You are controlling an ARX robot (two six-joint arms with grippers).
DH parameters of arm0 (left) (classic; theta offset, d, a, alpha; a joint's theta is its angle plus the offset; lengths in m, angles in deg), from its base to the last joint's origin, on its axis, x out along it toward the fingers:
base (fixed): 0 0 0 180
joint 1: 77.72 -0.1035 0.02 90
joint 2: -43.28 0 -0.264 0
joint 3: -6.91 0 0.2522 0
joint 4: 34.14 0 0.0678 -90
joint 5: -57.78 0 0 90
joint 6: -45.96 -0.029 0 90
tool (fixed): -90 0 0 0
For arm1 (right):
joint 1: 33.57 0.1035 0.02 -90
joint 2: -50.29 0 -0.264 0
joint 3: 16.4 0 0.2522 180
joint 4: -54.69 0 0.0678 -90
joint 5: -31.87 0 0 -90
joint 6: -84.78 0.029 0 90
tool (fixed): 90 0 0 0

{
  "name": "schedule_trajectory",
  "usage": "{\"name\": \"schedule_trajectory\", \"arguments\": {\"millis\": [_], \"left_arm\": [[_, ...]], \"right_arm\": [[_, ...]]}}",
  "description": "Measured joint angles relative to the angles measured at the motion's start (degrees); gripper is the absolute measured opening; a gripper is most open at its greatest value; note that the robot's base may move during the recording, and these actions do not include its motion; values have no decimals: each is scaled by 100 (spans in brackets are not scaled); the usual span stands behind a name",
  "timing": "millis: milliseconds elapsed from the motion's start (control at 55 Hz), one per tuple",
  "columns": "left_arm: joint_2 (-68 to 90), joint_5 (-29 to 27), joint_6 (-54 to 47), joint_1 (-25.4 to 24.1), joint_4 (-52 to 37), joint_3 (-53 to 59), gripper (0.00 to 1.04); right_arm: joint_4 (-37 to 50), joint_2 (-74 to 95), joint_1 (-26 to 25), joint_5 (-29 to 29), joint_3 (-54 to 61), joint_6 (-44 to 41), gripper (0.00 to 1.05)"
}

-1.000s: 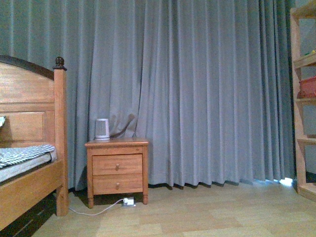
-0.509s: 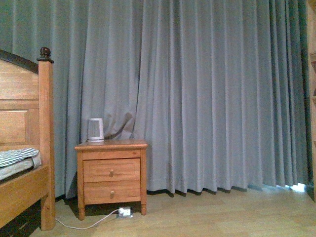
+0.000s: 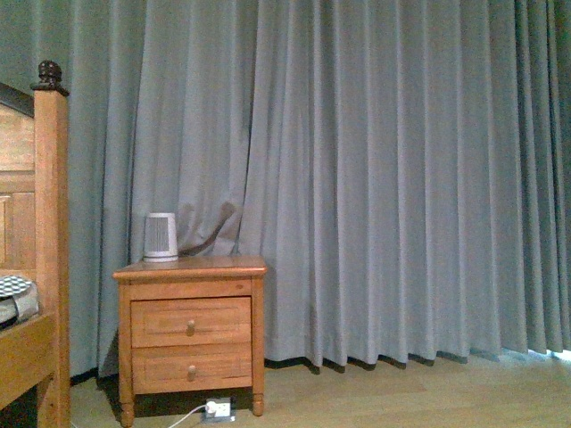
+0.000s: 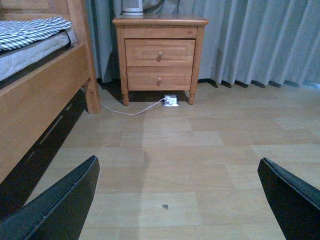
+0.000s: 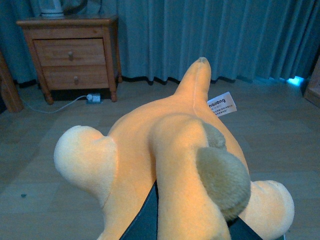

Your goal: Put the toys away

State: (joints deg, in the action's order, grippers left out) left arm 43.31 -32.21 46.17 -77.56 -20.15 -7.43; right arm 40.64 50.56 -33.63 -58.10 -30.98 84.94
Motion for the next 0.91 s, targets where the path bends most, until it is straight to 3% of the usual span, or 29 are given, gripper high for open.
{"name": "schedule_trajectory", "arguments": {"millis": [909], "left_arm": [[0,0,2,0,0,0,98]], "right_arm": [[0,2,0,-2,0,0,7]]}}
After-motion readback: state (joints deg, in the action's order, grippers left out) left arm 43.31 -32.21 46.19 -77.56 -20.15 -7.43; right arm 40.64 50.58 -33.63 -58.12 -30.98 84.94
